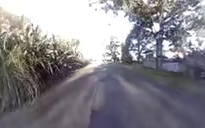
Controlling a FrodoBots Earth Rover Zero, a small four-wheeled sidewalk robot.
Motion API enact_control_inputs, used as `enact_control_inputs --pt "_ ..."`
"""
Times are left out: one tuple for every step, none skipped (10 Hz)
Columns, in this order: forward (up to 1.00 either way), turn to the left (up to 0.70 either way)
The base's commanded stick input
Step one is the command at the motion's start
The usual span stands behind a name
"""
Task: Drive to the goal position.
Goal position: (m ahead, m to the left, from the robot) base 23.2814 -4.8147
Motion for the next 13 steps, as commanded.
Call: enact_control_inputs --pt "1.00 0.00" --pt "1.00 0.00" --pt "1.00 0.00" --pt "1.00 0.00" --pt "1.00 0.00" --pt "1.00 0.00" --pt "1.00 0.00" --pt "1.00 -0.40" --pt "1.00 -0.40" --pt "1.00 -0.40" --pt "1.00 -0.40" --pt "1.00 -0.40" --pt "1.00 -0.40"
